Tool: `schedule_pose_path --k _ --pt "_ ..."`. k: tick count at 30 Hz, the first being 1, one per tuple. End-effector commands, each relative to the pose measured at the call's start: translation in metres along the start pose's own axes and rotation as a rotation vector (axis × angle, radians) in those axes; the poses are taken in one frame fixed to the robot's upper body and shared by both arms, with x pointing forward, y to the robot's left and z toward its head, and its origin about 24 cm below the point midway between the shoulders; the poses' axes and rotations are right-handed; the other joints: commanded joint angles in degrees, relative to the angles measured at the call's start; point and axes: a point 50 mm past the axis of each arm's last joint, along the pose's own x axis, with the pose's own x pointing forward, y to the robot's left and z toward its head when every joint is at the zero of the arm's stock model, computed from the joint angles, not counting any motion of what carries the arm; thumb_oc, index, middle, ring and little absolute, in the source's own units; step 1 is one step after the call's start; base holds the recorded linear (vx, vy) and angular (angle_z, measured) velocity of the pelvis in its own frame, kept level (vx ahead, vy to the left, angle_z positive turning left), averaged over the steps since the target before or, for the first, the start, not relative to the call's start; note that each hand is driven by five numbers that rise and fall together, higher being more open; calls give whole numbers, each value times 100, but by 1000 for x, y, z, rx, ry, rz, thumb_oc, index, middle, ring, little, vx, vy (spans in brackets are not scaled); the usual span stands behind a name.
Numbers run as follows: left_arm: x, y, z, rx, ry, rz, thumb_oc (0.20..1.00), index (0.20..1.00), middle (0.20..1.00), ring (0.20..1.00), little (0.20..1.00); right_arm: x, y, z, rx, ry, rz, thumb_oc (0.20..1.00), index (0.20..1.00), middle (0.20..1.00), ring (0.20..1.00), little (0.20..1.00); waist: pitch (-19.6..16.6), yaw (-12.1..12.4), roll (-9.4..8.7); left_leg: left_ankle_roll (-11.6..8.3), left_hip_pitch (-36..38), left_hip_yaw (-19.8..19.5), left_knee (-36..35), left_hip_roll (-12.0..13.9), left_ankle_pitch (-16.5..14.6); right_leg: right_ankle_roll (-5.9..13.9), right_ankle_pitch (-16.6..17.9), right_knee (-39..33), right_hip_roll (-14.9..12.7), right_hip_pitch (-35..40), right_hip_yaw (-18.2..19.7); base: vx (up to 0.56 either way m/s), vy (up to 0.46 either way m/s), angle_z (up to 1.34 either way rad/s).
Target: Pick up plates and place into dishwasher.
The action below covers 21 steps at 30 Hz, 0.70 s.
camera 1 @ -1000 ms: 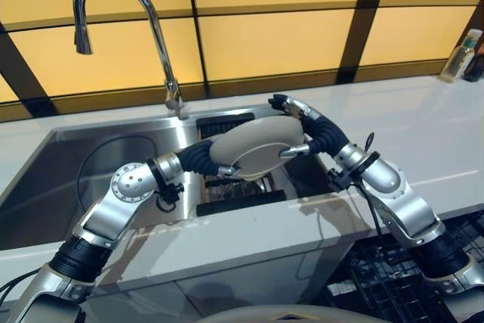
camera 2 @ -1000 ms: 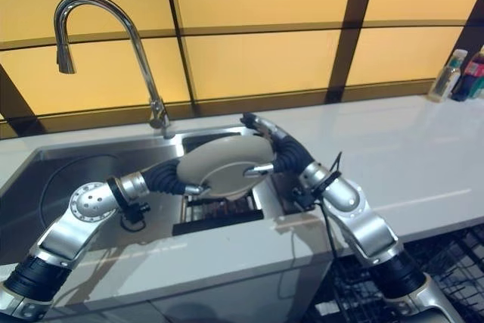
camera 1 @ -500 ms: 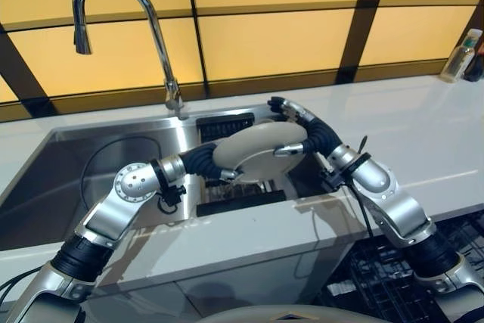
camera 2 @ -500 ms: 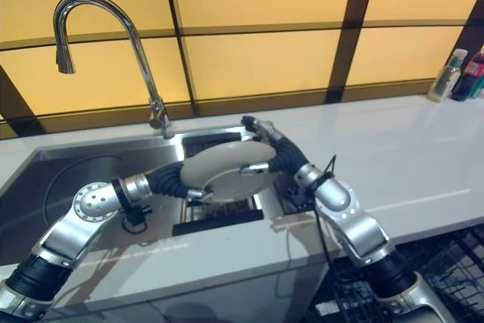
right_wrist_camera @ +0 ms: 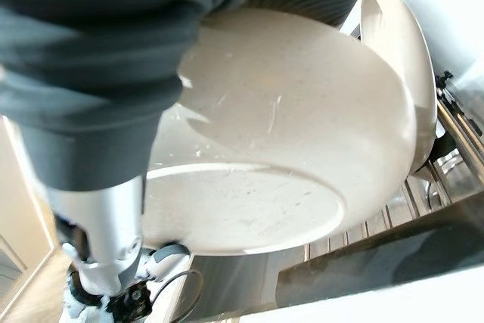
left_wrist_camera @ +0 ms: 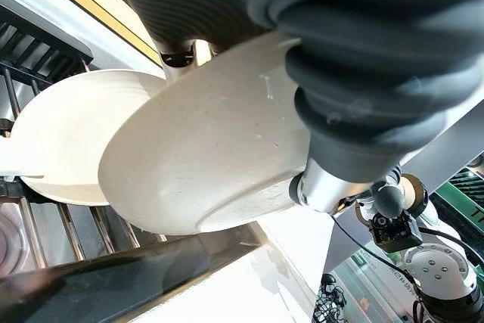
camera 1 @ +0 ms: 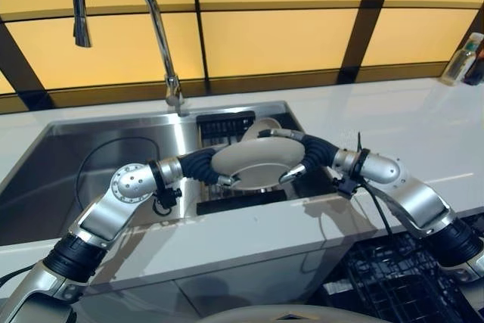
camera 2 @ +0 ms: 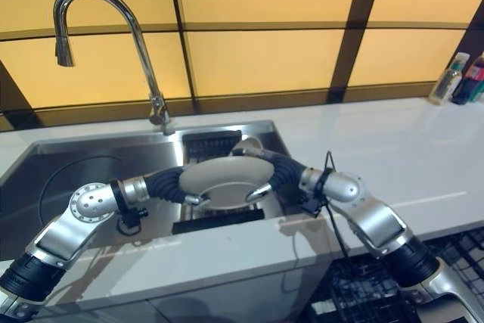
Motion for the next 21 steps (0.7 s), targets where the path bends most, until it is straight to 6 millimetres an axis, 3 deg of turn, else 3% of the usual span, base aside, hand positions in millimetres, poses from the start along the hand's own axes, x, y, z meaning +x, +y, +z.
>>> schedule_pose_path --k 1,21 --pt "11 27 35 76 -212 108 200 200 200 200 200 2 -3 16 -32 -86 26 200 200 200 200 200 -36 135 0 596 -263 -221 37 -499 -396 8 -804 30 275 339 -452 0 0 0" --pt "10 26 30 45 -203 164 200 200 200 200 200 1 -7 10 11 -126 -167 200 200 200 200 200 -52 122 58 577 -309 -162 37 -455 -391 21 -802 30 275 275 -480 -11 1 0"
